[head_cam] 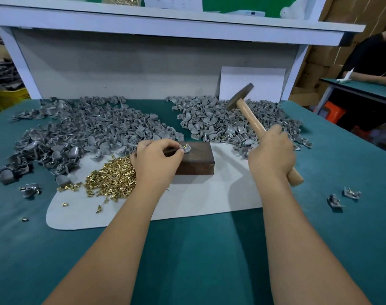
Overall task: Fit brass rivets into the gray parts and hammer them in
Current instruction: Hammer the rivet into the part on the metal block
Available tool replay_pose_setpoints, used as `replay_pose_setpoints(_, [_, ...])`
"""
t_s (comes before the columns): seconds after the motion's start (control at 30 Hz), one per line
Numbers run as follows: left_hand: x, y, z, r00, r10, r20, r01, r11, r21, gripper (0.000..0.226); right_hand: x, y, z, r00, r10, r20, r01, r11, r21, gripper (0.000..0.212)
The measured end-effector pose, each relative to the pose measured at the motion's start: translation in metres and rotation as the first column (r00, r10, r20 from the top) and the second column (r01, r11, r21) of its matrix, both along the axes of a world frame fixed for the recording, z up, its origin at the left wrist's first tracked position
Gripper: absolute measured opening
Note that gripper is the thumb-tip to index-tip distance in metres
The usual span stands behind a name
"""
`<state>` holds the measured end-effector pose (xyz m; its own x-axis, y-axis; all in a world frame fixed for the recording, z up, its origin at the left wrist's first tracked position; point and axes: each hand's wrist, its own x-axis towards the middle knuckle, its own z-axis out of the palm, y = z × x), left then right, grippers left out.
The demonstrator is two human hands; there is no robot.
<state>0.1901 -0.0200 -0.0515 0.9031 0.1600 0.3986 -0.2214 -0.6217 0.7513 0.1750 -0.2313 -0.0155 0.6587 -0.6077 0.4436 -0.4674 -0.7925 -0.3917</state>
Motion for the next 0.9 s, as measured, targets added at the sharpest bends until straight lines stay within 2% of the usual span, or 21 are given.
replay_pose_setpoints(0.1, [-0.001, 0.001, 0.002, 1.000, -0.019, 0.009, 0.019, 1.000, -0.015, 0.021, -0.004, 0.007, 0.011, 0.999, 0.031, -0.015, -0.031, 1.000, -0.001, 0.034])
replay_pose_setpoints(0.23, [-0.005, 0.000, 0.004, 0.999, -0.034, 0.011, 0.034, 0.999, -0.014, 0.016, -0.008, 0.027, 0.016, 0.981, 0.168, -0.101, -0.164, 0.986, 0.042, 0.029])
replay_pose_setpoints(0.33, [-0.006, -0.001, 0.004, 1.000, -0.030, 0.001, 0.030, 0.999, -0.009, 0.007, -0.010, 0.041, 0.014, 0.962, 0.235, -0.136, -0.215, 0.965, 0.146, 0.023])
replay_pose_setpoints(0.4, [-0.004, -0.003, 0.005, 0.998, -0.059, -0.038, 0.058, 0.998, -0.025, 0.004, -0.012, 0.045, 0.014, 0.950, 0.299, -0.089, -0.271, 0.932, 0.243, 0.021])
replay_pose_setpoints(0.5, [-0.003, -0.006, 0.006, 0.993, -0.102, -0.062, 0.099, 0.994, -0.042, 0.006, -0.021, 0.047, 0.021, 0.902, 0.432, 0.024, -0.407, 0.829, 0.384, 0.022])
replay_pose_setpoints(0.63, [-0.005, -0.007, 0.003, 0.997, -0.073, -0.041, 0.068, 0.993, -0.092, 0.006, -0.038, 0.051, 0.021, 0.867, 0.489, 0.095, -0.484, 0.780, 0.397, 0.025])
replay_pose_setpoints(0.77, [-0.005, -0.007, 0.000, 0.997, -0.052, -0.055, 0.042, 0.986, -0.159, 0.005, -0.043, 0.053, 0.018, 0.920, 0.390, 0.034, -0.384, 0.881, 0.278, 0.023])
replay_pose_setpoints(0.83, [-0.003, -0.007, -0.001, 0.996, -0.068, -0.061, 0.056, 0.980, -0.192, 0.009, -0.047, 0.049, 0.017, 0.919, 0.388, 0.070, -0.393, 0.887, 0.243, 0.015])
replay_pose_setpoints(0.9, [-0.001, -0.007, 0.000, 0.995, -0.074, -0.066, 0.058, 0.973, -0.224, 0.011, -0.054, 0.046, 0.020, 0.916, 0.392, 0.081, -0.400, 0.888, 0.225, 0.024])
